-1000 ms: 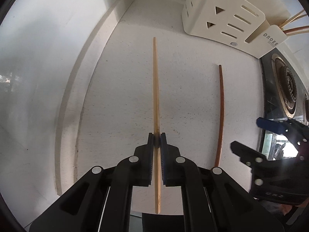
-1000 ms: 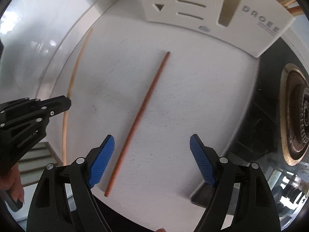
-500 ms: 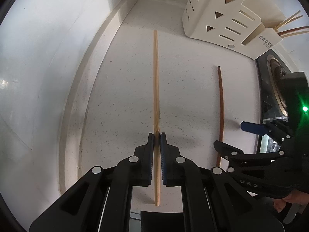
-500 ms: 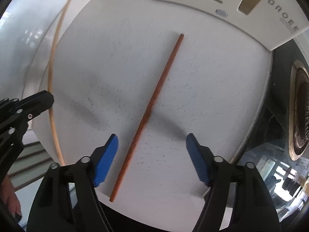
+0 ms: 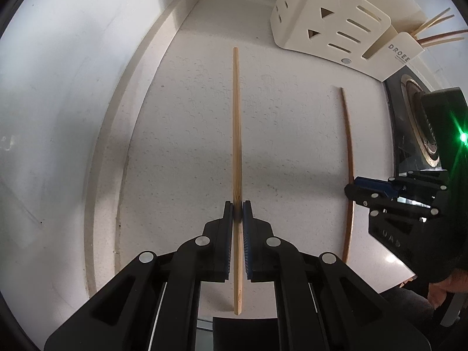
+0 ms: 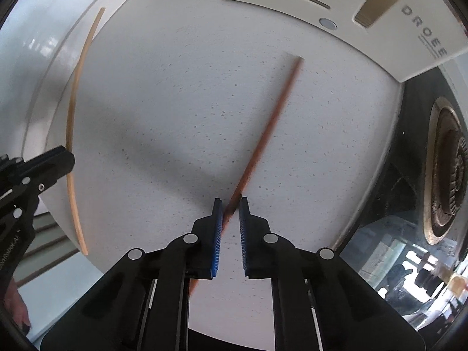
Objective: Organize utensils
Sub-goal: 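Grasp the light chopstick with left tool while right tool grasps the reddish-brown one, then lift both held chopsticks upright and carry them over the white holder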
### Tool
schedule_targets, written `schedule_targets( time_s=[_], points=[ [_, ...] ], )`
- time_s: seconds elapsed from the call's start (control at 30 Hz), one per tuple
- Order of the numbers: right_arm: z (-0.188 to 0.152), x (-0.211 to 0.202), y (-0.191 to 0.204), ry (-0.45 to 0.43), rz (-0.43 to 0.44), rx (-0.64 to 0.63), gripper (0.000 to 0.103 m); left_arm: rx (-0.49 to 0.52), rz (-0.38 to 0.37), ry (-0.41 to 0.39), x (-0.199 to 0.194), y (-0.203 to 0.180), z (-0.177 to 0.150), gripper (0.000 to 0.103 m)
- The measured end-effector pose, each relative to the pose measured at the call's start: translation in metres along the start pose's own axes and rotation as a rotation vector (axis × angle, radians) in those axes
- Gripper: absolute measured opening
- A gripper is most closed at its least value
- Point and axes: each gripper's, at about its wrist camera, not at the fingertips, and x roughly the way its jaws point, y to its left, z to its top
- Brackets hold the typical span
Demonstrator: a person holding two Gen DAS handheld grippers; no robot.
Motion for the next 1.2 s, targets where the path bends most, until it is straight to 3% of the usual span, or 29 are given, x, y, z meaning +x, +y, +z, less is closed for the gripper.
schedule_targets(
  time_s=[0.13, 0.67, 0.9, 1.2],
  points=[
    [-0.004, 0.000, -0.009, 0.002, 0.034, -0.017, 0.007, 0.004, 0.010, -0.010, -0.004, -0.005, 0.002, 0.006],
    [-0.028, -0.058, -0.032, -0.263, 0.047, -0.117, 0.006, -0.063, 0.036, -0.189, -0.044, -0.031, 0.026, 0.006],
    [-0.057, -0.081, -0.055, -0.378, 0.062, -0.102, 0.006, -0.059, 0.040, -0.228, -0.056, -0.048, 0.031, 0.006],
    [-0.068, -0.116, -0.087, -0.569, 0.099, -0.108, 0.006, -0.039, 0.024, -0.446, -0.097, -0.069, 0.045, 0.006]
  ],
)
